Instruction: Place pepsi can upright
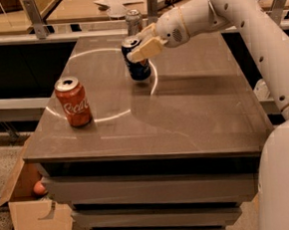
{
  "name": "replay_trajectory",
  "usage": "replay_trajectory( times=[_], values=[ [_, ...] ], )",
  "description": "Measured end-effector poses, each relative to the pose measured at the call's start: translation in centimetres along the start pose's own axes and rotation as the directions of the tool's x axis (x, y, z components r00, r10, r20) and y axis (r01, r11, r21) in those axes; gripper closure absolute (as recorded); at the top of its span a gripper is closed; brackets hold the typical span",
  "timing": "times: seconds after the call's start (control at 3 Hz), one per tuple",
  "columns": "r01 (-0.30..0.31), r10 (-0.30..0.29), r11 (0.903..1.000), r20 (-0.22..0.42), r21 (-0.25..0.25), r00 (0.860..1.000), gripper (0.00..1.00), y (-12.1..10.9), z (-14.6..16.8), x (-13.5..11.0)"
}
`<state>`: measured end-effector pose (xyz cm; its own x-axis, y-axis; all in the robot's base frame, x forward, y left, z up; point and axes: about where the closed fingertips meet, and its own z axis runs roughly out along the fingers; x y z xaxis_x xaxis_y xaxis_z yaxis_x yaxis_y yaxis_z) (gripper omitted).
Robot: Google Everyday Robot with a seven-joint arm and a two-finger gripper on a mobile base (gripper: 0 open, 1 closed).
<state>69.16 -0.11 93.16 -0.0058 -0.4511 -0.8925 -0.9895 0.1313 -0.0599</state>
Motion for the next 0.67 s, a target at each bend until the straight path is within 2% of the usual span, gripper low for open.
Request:
replay_trajectory(
  times=[0.33,0.67],
  values=[
    [-0.043,0.045,0.9985,0.054,-0.033,0.998,0.50,0.2,0.3,1.1],
    [-0.085,0.086,0.9960,0.054,-0.029,0.995,0.19,0.2,-0.6,2.8]
  ],
)
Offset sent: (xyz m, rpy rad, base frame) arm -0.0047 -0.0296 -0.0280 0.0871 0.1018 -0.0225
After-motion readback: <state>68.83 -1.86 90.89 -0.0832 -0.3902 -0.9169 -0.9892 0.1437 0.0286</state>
